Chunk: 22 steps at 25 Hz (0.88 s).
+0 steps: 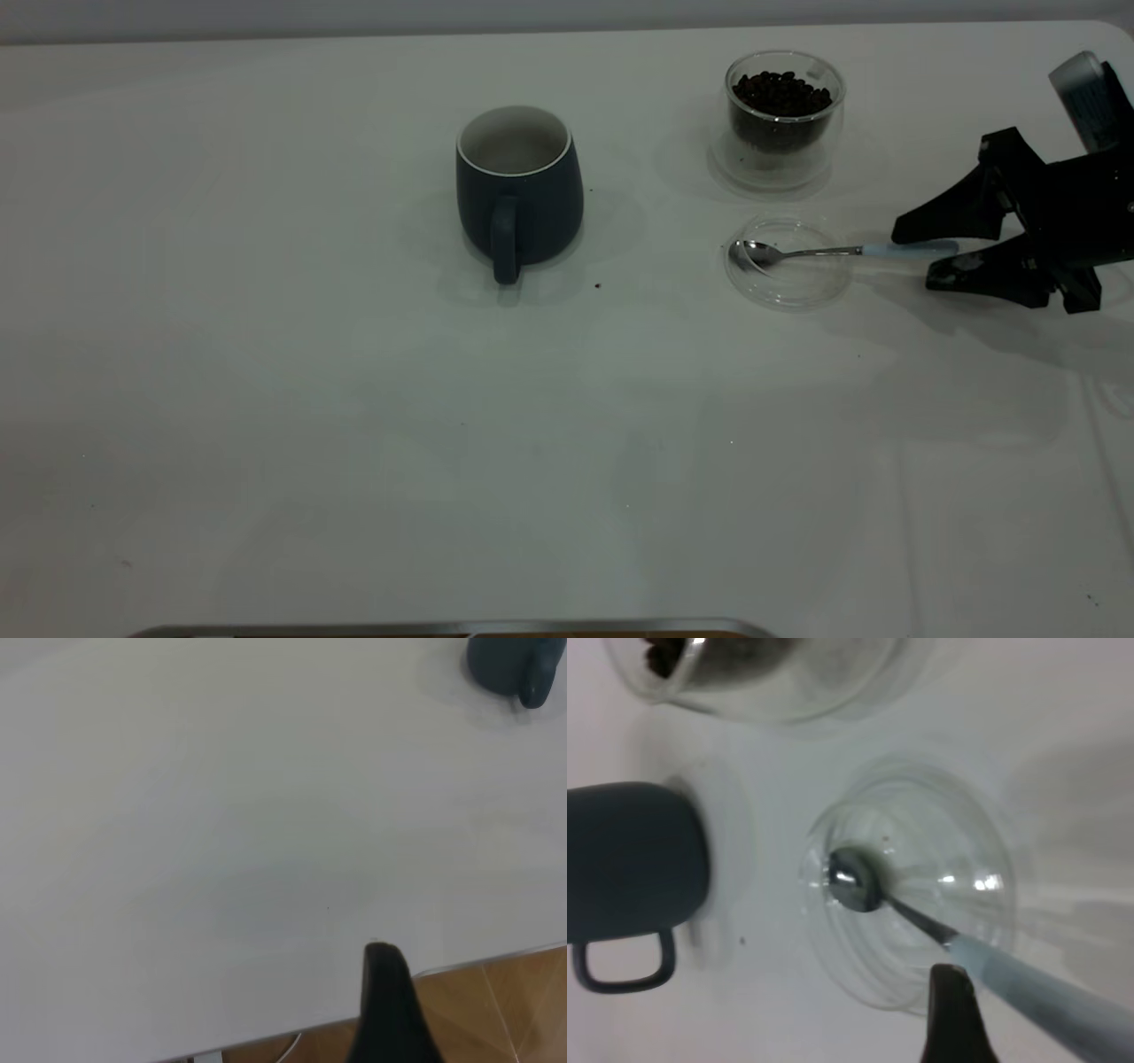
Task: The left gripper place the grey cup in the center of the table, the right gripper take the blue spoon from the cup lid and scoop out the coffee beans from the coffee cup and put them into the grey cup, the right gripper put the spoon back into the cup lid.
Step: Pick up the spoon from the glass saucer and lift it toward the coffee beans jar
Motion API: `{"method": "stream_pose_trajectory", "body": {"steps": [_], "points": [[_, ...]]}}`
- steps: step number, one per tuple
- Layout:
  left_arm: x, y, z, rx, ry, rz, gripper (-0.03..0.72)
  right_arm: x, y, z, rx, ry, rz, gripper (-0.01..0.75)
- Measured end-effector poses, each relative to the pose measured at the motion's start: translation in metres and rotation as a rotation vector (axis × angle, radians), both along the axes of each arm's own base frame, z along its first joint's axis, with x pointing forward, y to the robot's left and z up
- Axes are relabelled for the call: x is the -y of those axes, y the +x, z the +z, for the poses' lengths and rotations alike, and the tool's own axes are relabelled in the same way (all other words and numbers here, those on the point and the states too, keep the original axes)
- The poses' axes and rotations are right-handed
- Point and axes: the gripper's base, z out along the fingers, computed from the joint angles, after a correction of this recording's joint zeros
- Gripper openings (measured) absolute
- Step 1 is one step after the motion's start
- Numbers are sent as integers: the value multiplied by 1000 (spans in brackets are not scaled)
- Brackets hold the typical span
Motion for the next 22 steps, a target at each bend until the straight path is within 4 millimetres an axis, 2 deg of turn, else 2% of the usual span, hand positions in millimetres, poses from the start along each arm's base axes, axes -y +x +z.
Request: {"method": "stream_pose_trajectory", "body": {"steps": [4,16,22], "points": [[0,0,0,0,0,0,567,-2,0,2,27,17,23,499],[0,0,0,0,1,-1,567,-6,0,7,58,74,53,329],[0,0,0,0,1,-1,567,-8,-2,8,59,96,88,125]]}}
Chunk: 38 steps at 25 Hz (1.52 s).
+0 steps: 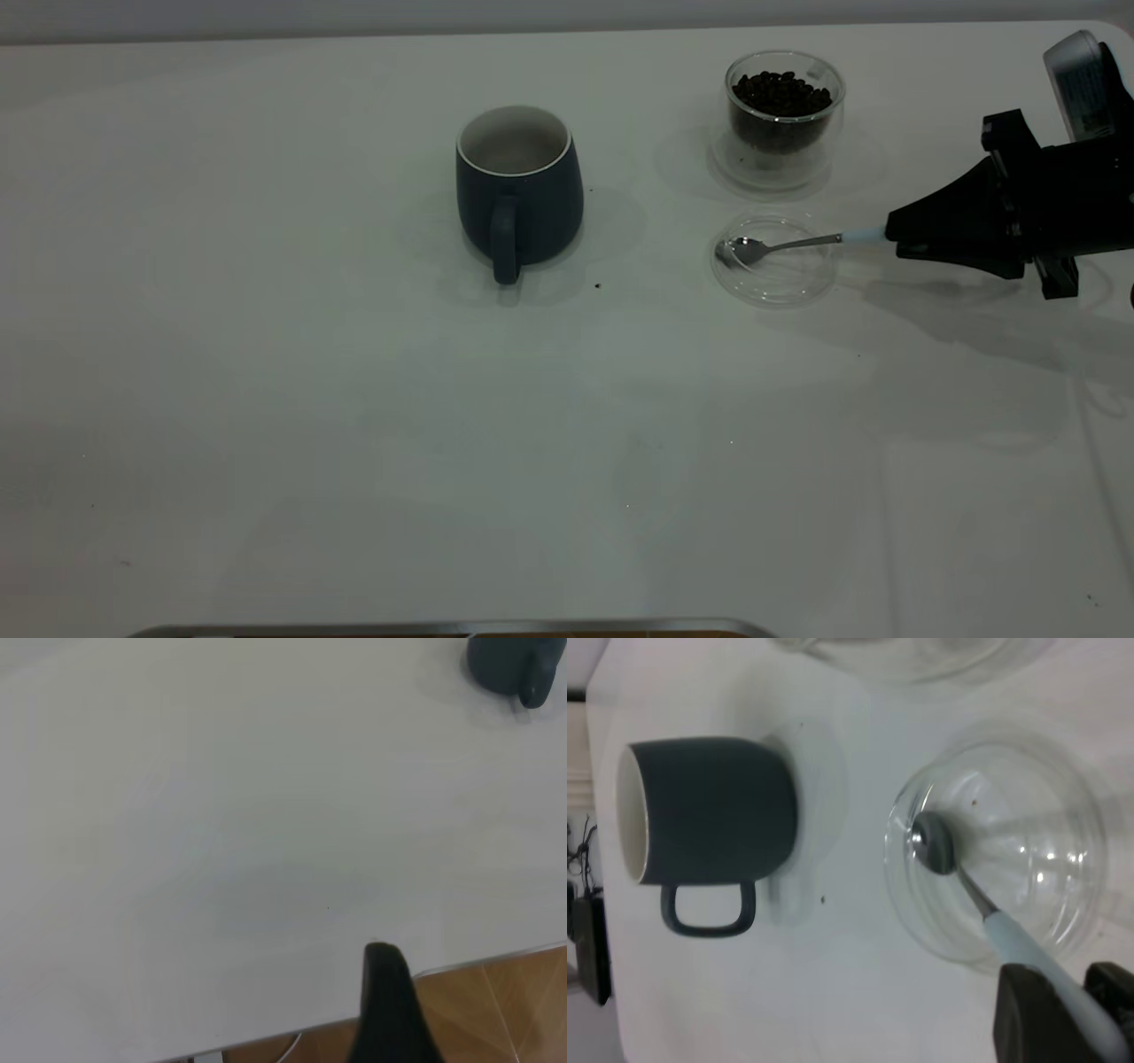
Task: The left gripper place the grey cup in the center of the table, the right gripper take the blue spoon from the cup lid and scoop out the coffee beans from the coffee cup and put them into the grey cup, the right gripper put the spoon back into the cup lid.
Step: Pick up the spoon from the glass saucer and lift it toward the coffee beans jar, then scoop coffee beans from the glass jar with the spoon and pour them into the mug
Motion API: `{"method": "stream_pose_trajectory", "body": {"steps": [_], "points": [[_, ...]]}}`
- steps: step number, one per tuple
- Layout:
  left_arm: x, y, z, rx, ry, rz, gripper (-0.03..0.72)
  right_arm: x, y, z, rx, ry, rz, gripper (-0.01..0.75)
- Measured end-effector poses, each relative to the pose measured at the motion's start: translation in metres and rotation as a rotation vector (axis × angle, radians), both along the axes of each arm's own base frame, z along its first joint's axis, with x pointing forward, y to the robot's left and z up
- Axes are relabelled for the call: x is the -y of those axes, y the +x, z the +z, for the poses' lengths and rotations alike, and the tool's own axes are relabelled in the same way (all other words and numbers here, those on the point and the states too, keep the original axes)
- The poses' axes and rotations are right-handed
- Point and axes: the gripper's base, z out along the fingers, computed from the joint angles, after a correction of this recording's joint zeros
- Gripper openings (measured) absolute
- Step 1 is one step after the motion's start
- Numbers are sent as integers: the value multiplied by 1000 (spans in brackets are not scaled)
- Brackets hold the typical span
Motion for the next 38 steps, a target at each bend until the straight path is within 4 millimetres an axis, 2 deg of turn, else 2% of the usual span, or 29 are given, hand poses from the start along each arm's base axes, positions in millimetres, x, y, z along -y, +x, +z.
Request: {"method": "stream_pose_trajectory", "body": {"steps": [4,7,16,20,23,29,38], "points": [[0,0,0,0,0,0,567,-2,-2,2,7,21,34,107],[0,0,0,0,0,0,567,-2,-1,11,33,10,69,107],[0,0,0,0,0,0,567,6,7,90,173,-66,63,107],[0,0,0,0,0,0,567,9,15,115,265,-123,9,107],[0,0,0,0,0,0,567,7,24,119,331,-173,-57,107],[0,0,0,0,-1,1,567,-1,41,120,364,-344,-64,107],[0,0,0,0,0,0,567,-8,46,104,319,-425,-54,107]]}}
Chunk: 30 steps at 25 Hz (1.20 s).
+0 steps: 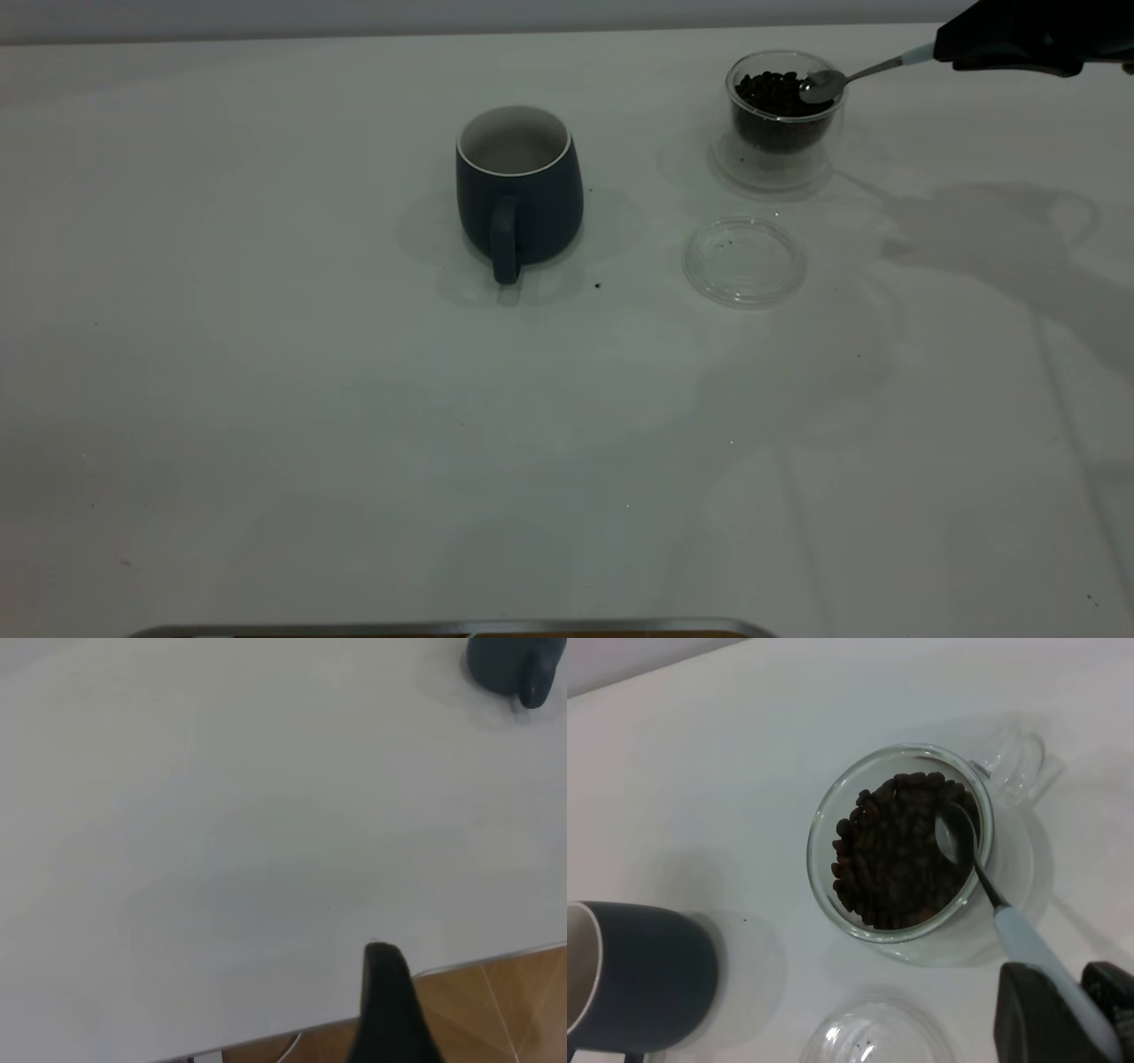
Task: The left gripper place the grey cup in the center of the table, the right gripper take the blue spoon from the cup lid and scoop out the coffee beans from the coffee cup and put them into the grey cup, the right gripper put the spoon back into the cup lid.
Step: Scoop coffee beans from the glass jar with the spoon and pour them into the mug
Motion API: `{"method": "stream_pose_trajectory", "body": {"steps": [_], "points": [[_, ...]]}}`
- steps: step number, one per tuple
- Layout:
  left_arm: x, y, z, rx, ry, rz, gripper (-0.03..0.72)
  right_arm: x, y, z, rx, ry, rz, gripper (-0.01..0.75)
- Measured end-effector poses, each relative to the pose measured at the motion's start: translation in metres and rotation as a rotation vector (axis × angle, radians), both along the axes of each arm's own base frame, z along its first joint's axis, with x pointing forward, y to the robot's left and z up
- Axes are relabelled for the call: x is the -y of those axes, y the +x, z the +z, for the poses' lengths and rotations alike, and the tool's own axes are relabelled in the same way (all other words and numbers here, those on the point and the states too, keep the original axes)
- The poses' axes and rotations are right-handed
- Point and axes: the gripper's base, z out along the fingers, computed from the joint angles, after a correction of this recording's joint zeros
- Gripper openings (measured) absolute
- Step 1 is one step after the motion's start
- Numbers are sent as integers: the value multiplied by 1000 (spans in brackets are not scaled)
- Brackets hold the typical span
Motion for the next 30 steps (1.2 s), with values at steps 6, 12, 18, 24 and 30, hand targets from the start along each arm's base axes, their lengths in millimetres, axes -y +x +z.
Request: {"method": "stream_pose_trajectory", "body": {"steps": [6,12,18,24,30], "points": [[0,0,0,0,0,0,567,-4,6,-14,-30,46,-5,107],[0,0,0,0,0,0,567,-7,7,-19,-71,136,-38,107],[0,0,0,0,0,0,567,-11,4,-33,-142,238,-68,107],[0,0,0,0,1,-1,567,-12,4,-34,-176,317,-97,107],[0,0,0,0,1,-1,567,2,6,-29,-187,405,-152,107]]}}
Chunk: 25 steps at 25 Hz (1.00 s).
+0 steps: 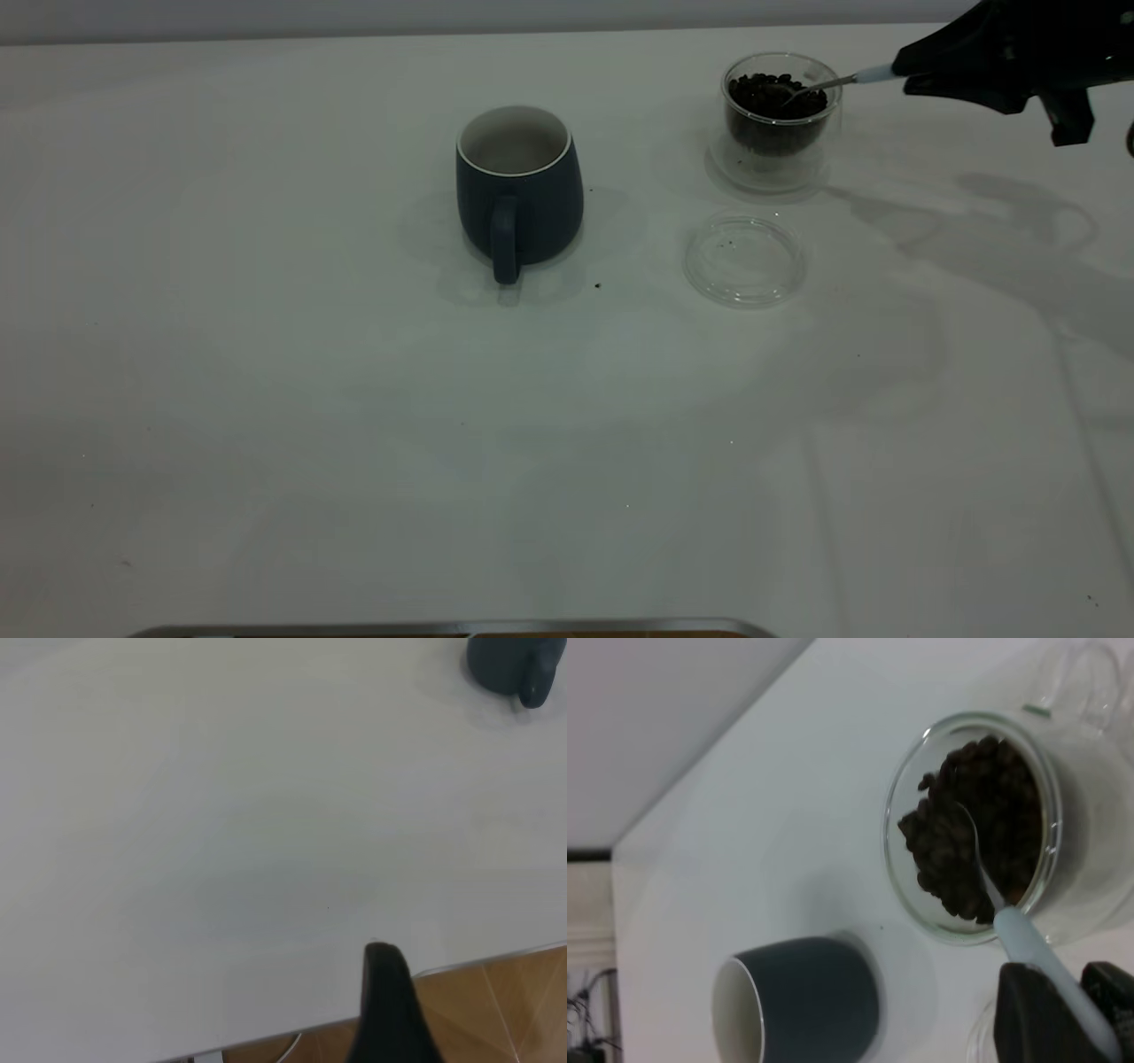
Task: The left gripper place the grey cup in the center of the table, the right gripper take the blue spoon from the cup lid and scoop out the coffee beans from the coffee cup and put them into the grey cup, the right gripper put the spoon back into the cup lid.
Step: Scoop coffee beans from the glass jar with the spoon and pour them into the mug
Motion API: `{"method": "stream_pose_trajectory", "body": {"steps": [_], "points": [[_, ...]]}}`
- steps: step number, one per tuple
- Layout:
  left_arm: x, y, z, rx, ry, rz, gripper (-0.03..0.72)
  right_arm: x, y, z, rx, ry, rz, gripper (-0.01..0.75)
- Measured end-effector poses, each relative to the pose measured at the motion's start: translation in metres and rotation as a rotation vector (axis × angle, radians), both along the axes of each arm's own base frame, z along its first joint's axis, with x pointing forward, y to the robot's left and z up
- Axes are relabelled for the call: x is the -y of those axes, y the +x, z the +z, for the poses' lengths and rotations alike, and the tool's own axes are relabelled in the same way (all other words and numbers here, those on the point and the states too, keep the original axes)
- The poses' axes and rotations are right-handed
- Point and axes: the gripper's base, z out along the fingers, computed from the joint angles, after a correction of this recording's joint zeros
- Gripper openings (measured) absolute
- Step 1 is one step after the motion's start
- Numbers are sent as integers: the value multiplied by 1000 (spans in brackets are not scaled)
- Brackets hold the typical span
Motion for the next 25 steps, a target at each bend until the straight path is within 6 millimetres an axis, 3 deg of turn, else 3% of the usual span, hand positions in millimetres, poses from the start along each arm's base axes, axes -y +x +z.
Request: {"method": "stream_pose_trajectory", "body": {"steps": [16,25], "points": [[0,0,0,0,0,0,567,20,-2,8,-8,168,-54,107],[0,0,0,0,0,0,567,17,-8,-9,-35,295,-17,107]]}}
